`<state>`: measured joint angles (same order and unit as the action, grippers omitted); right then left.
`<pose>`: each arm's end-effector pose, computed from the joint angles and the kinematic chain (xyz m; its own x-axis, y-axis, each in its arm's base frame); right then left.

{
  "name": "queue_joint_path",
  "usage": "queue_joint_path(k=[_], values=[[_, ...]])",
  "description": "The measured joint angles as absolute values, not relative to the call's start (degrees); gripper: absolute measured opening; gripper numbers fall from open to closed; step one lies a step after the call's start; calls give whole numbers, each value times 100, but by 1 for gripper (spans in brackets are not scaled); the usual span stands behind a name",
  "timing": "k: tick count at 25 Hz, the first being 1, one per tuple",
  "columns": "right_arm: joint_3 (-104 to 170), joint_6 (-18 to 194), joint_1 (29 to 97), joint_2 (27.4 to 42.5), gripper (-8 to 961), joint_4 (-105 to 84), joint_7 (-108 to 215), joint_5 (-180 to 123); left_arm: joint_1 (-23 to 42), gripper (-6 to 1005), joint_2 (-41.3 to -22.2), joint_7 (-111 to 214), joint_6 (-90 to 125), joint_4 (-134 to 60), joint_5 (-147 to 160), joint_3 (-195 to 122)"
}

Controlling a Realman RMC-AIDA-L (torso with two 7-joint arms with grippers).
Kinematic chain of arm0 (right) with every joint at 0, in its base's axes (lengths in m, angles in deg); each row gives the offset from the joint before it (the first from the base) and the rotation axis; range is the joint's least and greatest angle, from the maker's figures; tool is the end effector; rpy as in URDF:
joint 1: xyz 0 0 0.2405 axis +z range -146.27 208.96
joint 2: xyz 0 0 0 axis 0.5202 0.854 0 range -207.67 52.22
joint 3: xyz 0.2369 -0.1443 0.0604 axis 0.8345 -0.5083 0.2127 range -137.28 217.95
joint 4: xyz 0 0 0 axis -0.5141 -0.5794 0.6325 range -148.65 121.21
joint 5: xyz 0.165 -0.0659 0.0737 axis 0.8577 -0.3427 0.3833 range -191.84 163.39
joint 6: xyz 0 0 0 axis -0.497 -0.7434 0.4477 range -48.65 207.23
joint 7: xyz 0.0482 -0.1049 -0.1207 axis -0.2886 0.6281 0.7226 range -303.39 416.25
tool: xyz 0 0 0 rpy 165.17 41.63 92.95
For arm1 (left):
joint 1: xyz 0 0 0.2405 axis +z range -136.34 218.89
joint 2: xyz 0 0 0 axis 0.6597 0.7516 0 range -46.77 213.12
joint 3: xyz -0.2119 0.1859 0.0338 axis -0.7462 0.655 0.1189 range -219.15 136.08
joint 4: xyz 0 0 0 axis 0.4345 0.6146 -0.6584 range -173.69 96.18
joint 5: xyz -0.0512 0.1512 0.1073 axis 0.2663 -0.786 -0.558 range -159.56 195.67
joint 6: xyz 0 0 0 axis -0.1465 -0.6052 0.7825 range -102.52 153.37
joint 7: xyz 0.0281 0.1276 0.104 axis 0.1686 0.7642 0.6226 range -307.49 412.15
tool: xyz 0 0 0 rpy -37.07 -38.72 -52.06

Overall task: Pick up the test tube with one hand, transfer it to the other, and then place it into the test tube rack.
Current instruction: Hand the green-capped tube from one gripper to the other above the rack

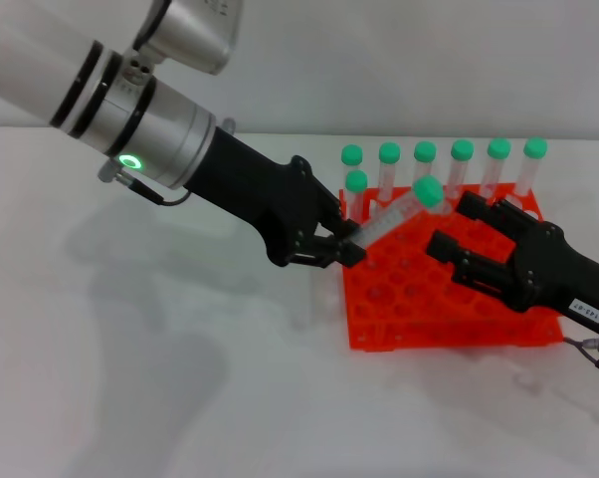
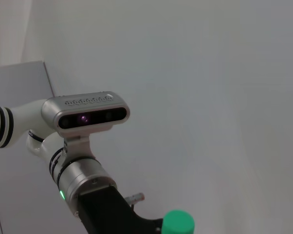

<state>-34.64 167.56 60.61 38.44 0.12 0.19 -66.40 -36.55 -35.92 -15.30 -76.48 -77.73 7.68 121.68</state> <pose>0.2329 0.3320 -0.0386 0.4915 -0.1469 -0.8584 -0.5049 -0.8512 -0.1435 -0.1106 0.4137 -0.0352 0.9957 -0.0058 0.0925 -0.0081 -0.9997 0.0250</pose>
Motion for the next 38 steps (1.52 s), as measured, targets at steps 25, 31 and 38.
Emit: queue_joint_path(k=[25,31,38], values=[[-3905,16876,6311,3847,855,54,41,-6418,-3725,199,-3592,-1701,-7214,-7192,651,12168],[-3984,16817,6326,3847,663,51,18,-6350,-3730,200,-3591,-1702,-7155,-7130,650,12168],[-4044,16755,6320,3847,528,23,3,-6223,-3730,200,-3592,-1702,-7112,-7110,639,12168]])
